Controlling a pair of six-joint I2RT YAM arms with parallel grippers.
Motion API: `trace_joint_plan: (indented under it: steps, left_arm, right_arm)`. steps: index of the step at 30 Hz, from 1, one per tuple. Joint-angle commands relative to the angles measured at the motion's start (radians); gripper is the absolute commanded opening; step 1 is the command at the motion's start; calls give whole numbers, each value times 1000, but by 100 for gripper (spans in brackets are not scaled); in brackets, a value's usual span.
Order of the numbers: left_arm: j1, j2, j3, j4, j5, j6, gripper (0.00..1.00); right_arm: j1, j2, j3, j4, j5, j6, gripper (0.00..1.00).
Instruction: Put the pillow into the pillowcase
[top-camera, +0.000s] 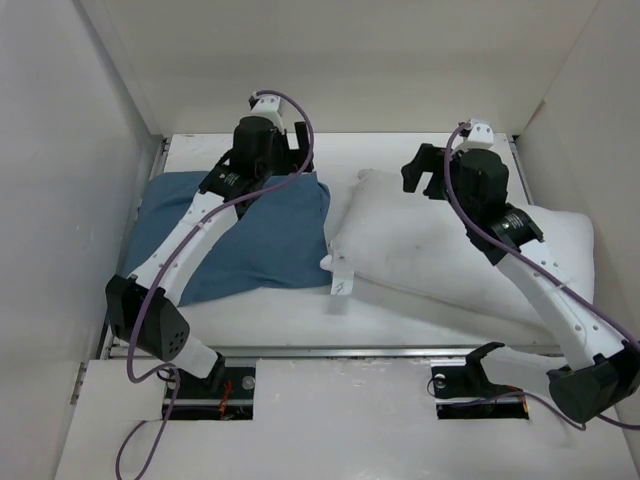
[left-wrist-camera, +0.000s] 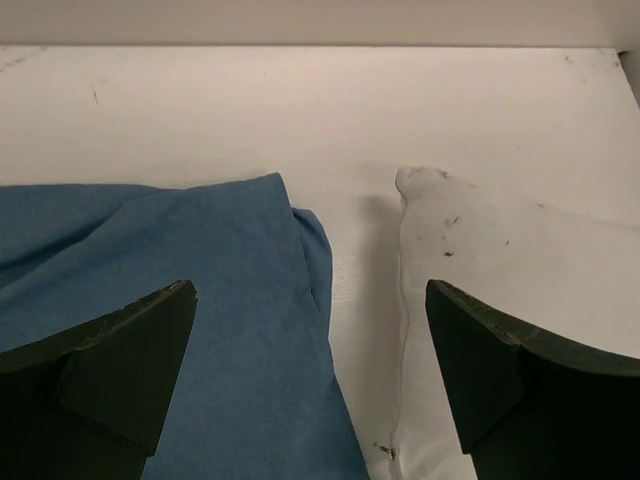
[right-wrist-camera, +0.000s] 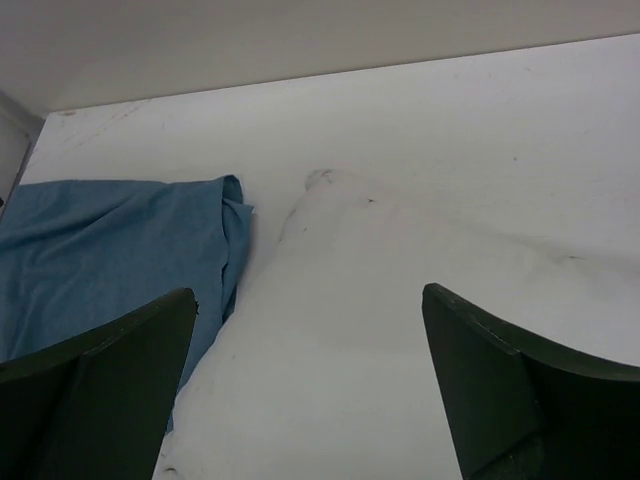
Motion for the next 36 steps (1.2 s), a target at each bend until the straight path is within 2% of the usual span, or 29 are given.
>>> trace_joint_plan:
  steps: [1, 6, 10, 15, 23, 25, 28, 29, 30, 33, 36]
  left_arm:
    - [-18, 18, -33, -33, -29, -47, 100]
    - [-18, 81, -33, -61, -49, -87, 100]
    - [-36, 219, 34, -139, -104, -119, 100]
    - [-68, 450, 208, -258, -168, -119, 100]
    - [-79, 668, 413, -314, -291, -197, 100]
    - [-79, 719, 451, -334, -291, -206, 97]
    - [-79, 759, 484, -334, -302, -217, 86]
    - [-79, 759, 499, -343, -302, -226, 81]
    - [-79, 770, 508, -343, -302, -226, 70]
    - [-56, 770, 493, -364, -302, -235, 58]
    - [-38, 770, 464, -355, -316, -245, 57]
  right_arm:
    - [-6, -11, -16, 54, -32, -31, 100]
    - [-6, 17, -16, 74, -25, -68, 100]
    - [-6, 80, 23, 74, 29, -68, 100]
    - [-6, 175, 83, 39, 103, -77, 100]
    - [-6, 255, 106, 14, 219, -87, 100]
    - [-6, 275, 106, 14, 242, -87, 100]
    - [-6, 289, 106, 5, 259, -99, 100]
    - [-6, 304, 106, -4, 274, -99, 100]
    - [-6, 318, 106, -5, 284, -99, 100]
    - [-6, 344, 106, -5, 297, -99, 100]
    - [-6, 373, 140, -5, 307, -99, 100]
